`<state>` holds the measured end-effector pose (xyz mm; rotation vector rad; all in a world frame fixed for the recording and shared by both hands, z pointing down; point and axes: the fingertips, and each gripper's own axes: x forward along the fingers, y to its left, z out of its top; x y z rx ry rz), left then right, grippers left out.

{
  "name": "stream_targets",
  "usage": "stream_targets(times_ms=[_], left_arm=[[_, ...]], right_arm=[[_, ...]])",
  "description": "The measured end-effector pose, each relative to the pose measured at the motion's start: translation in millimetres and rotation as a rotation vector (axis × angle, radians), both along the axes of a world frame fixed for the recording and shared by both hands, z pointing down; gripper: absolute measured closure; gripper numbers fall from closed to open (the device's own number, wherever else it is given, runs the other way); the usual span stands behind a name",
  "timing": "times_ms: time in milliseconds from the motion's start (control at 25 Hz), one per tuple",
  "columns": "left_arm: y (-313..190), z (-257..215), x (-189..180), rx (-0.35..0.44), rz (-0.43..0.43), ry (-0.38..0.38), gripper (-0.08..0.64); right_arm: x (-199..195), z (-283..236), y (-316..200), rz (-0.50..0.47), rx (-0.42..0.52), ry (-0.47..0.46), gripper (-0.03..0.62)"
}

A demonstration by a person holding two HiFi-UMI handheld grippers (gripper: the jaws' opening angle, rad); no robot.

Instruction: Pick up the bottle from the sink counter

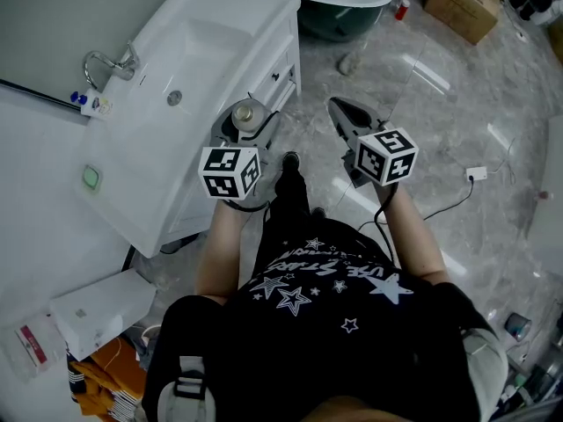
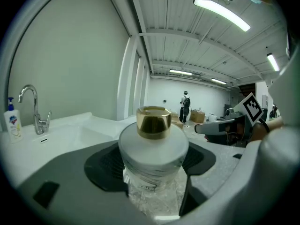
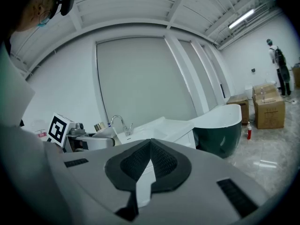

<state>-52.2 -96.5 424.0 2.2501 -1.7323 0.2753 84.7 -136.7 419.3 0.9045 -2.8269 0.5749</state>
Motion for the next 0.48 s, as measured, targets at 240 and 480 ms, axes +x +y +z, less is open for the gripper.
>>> stream_targets(times_ms=[240, 480], left_arm=[[13, -5, 2, 0.007, -0.003, -0.005, 0.219], [26, -6, 3, 0.003, -0.008, -0.009, 0.219]], right_arm=[[-1, -3, 11, -0.014, 0.007, -0.009, 0.586], [0, -4, 22, -0.025, 0.007, -0.003, 0.586]])
